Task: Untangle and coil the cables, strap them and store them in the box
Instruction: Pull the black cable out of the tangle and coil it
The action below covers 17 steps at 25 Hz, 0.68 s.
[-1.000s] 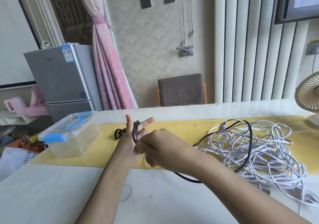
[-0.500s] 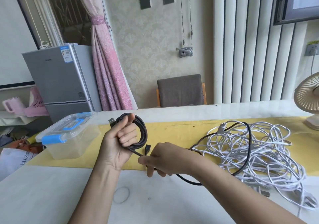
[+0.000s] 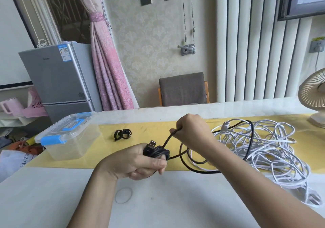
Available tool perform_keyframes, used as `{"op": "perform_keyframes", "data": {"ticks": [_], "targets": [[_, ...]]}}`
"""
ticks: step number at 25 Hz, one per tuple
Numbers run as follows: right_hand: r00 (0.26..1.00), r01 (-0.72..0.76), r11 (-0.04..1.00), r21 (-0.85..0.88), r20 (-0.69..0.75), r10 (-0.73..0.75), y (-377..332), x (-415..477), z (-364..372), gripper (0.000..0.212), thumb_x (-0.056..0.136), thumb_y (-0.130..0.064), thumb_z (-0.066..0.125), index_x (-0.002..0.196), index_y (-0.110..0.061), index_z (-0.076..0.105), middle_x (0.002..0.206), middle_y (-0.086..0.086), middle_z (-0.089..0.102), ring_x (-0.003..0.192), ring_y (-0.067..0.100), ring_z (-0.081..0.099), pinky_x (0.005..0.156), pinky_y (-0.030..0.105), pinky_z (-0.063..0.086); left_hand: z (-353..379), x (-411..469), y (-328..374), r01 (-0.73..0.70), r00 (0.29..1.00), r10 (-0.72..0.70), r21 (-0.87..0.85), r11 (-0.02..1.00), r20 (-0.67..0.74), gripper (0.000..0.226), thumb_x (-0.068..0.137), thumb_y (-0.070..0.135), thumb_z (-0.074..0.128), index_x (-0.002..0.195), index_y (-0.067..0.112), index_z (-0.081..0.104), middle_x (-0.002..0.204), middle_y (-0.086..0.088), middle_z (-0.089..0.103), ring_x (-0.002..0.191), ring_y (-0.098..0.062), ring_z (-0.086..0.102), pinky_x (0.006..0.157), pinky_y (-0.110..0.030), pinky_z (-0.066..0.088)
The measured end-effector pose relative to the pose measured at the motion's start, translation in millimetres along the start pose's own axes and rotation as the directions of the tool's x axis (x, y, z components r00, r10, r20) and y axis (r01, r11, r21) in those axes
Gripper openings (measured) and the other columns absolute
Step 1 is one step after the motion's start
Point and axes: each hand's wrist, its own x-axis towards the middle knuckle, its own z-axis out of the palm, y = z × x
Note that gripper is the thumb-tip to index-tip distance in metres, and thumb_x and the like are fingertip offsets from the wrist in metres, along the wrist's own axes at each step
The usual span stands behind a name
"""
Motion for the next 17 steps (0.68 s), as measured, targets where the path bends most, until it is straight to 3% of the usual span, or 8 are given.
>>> {"op": "perform_keyframes", "data": {"ticks": [5,8,13,15,17], "targets": [[0.992,-0.029,0.998,0.063,-0.124,0.037,-4,0,-17,0.041,0.082,-0.032,0.065,0.054,-0.006,0.05,0.053,0.007,0.045,0.063,0.032,0.049,0.05,0.027,0.03,2,4,4,0.052,0.984,-0.053,-0.01,0.999,-0.169,0.031,0.072,0.045,0.066,0.075,0.015,0.069,0.044,0.005,0.026,0.035,-0.005,0.021,0.034,-0.013,0.019],[0.981,0.01,0.998,0.068,-0.194,0.004,-10,-2,-27,0.038,0.081,-0.031,0.066,0.061,0.0,0.056,0.057,0.016,0.053,0.062,0.035,0.049,0.051,0.028,0.033,4,7,7,0.032,0.965,-0.034,-0.014,0.999,-0.258,0.038,0.067,0.055,0.068,0.07,0.017,0.069,0.047,0.005,0.023,0.037,-0.006,0.02,0.034,-0.014,0.019],[0.959,0.039,0.997,0.059,-0.282,-0.021,-15,-5,-43,0.027,0.074,-0.02,0.067,0.062,0.001,0.056,0.062,0.019,0.055,0.056,0.025,0.034,0.047,0.029,0.027,4,12,4,-0.027,0.926,0.038,0.033,0.999,-0.374,0.07,0.052,0.079,0.068,0.082,0.016,0.073,0.053,0.003,0.024,0.044,-0.009,0.022,0.039,-0.017,0.023],[0.958,0.062,0.994,0.087,-0.284,-0.034,-19,-7,-47,0.027,0.073,-0.018,0.066,0.058,-0.001,0.052,0.059,0.018,0.052,0.056,0.024,0.034,0.047,0.03,0.028,5,16,2,-0.035,0.905,0.058,0.06,0.998,-0.421,0.071,0.051,0.083,0.063,0.078,0.018,0.074,0.058,-0.005,0.026,0.045,-0.011,0.022,0.04,-0.019,0.023],[0.97,0.146,0.981,0.131,-0.215,-0.115,-29,-14,-46,0.031,0.075,-0.021,0.064,0.053,-0.006,0.048,0.053,0.013,0.048,0.053,0.021,0.036,0.048,0.031,0.029,9,23,1,-0.08,0.839,0.072,0.009,0.997,-0.54,0.071,0.056,0.083,0.056,0.071,0.015,0.068,0.056,-0.005,0.025,0.043,-0.01,0.022,0.039,-0.019,0.023]]}}
